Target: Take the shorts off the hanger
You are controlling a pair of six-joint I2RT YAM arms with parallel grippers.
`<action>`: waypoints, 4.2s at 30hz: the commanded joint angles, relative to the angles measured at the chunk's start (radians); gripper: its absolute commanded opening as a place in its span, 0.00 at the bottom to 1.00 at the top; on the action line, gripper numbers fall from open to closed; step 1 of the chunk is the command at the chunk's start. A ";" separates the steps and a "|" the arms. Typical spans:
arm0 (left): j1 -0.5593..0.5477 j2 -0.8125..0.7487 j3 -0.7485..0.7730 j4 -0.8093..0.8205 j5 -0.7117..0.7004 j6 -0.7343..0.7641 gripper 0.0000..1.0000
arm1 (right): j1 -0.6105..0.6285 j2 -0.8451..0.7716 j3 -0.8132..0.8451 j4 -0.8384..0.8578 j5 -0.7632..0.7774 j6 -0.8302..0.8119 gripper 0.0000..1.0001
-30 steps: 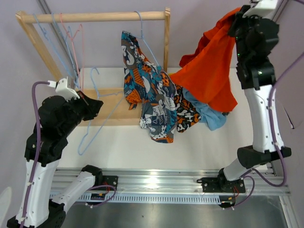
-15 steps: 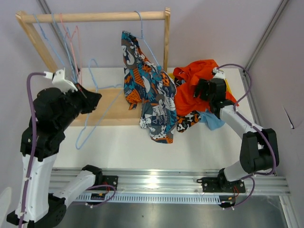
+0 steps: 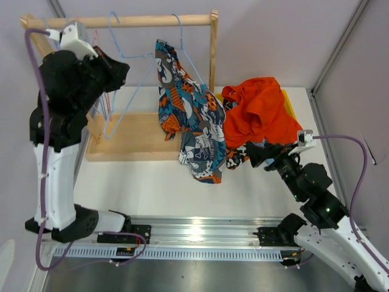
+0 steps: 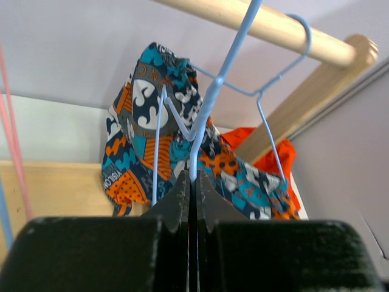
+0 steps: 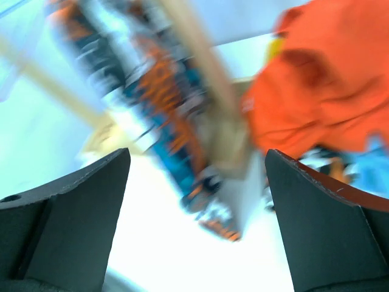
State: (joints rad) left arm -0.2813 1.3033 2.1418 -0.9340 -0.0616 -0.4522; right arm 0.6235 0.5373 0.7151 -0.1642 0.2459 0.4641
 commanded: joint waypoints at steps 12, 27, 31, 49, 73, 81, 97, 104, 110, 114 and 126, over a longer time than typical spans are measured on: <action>0.044 0.378 0.308 0.115 -0.038 -0.017 0.00 | 0.341 -0.168 -0.022 -0.359 0.190 0.097 0.99; 0.068 0.195 0.041 0.126 -0.144 0.038 0.15 | 0.347 -0.146 -0.049 -0.319 0.179 0.096 0.99; 0.070 0.183 0.052 0.104 -0.139 0.046 0.45 | 0.347 -0.161 -0.037 -0.351 0.188 0.093 0.99; -0.033 0.224 0.244 0.072 0.129 0.027 0.76 | 0.351 -0.180 0.004 -0.380 0.199 0.093 0.99; -0.245 0.519 0.222 0.248 0.031 0.003 0.65 | 0.351 -0.181 0.032 -0.436 0.230 0.087 0.99; -0.254 0.548 0.231 0.255 -0.036 -0.019 0.01 | 0.351 -0.180 0.029 -0.433 0.234 0.084 0.99; -0.259 0.341 0.302 0.146 0.008 -0.043 0.00 | 0.386 0.268 0.357 -0.181 0.116 -0.154 0.99; -0.259 0.297 0.282 0.118 0.020 -0.043 0.00 | 0.510 0.588 0.647 -0.089 0.136 -0.249 0.99; -0.259 0.269 0.259 0.115 0.023 -0.031 0.00 | 0.597 0.751 0.747 -0.023 0.173 -0.242 1.00; -0.259 0.255 0.248 0.113 0.028 -0.026 0.00 | 0.624 0.822 0.747 0.012 0.170 -0.219 0.99; -0.259 0.200 0.188 0.141 0.029 -0.042 0.00 | 0.613 0.987 0.623 0.258 0.182 -0.269 0.00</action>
State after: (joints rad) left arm -0.5327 1.5620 2.3348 -0.8909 -0.0456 -0.4969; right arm 1.2419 1.5105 1.3724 -0.0273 0.4129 0.2195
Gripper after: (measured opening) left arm 0.026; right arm 0.307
